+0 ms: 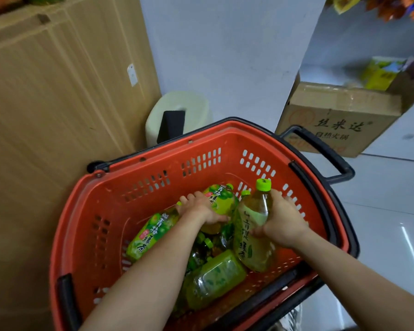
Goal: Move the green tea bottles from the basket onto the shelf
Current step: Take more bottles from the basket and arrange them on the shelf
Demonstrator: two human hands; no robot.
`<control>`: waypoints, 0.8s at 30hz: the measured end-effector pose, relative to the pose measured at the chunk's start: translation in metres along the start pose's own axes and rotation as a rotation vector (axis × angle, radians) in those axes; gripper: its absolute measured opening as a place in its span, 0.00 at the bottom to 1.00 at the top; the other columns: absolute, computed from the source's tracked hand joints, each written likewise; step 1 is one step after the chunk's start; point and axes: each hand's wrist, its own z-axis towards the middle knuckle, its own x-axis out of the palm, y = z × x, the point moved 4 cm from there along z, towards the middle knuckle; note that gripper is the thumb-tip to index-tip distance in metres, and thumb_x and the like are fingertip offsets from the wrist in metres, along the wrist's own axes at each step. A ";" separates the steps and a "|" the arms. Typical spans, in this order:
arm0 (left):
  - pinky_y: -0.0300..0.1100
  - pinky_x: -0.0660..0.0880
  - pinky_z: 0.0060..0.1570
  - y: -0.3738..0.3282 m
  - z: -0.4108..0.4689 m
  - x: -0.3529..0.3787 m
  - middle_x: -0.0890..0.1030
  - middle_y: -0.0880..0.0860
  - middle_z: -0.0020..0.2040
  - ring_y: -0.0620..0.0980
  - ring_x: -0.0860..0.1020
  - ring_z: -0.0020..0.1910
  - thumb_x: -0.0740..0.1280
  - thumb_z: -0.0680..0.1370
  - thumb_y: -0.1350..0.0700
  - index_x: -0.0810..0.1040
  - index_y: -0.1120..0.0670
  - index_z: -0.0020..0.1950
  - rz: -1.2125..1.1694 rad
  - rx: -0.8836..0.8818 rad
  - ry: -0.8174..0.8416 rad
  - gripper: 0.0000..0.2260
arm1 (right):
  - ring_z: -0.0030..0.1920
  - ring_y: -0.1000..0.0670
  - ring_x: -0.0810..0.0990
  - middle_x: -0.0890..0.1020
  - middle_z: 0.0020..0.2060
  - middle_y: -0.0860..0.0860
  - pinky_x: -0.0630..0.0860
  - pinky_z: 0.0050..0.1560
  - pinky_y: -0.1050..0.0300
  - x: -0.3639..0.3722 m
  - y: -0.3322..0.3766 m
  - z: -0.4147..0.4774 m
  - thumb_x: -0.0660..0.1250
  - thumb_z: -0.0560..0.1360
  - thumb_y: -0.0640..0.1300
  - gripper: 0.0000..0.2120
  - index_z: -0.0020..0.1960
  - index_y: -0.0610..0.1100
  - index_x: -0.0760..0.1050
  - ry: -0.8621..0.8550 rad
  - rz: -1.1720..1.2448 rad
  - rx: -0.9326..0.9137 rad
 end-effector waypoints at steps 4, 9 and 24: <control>0.55 0.73 0.60 -0.009 -0.010 0.017 0.65 0.58 0.71 0.59 0.69 0.67 0.75 0.64 0.39 0.53 0.56 0.75 -0.167 -0.007 -0.021 0.49 | 0.58 0.44 0.76 0.77 0.57 0.45 0.76 0.58 0.49 0.003 0.006 -0.001 0.82 0.57 0.46 0.45 0.67 0.50 0.62 0.002 -0.021 -0.032; 0.43 0.75 0.47 0.010 -0.037 -0.015 0.76 0.53 0.62 0.54 0.76 0.57 0.72 0.64 0.34 0.66 0.55 0.68 -0.257 -0.015 -0.080 0.40 | 0.55 0.45 0.79 0.80 0.56 0.49 0.78 0.55 0.48 -0.019 0.020 -0.007 0.81 0.59 0.45 0.43 0.69 0.49 0.63 -0.016 -0.050 -0.096; 0.46 0.72 0.60 0.163 -0.348 -0.152 0.76 0.46 0.60 0.48 0.75 0.59 0.70 0.47 0.30 0.67 0.45 0.69 -0.579 0.152 -0.823 0.51 | 0.63 0.48 0.76 0.77 0.64 0.48 0.71 0.64 0.54 -0.053 0.174 -0.134 0.79 0.54 0.61 0.49 0.70 0.46 0.67 -0.072 0.366 -0.631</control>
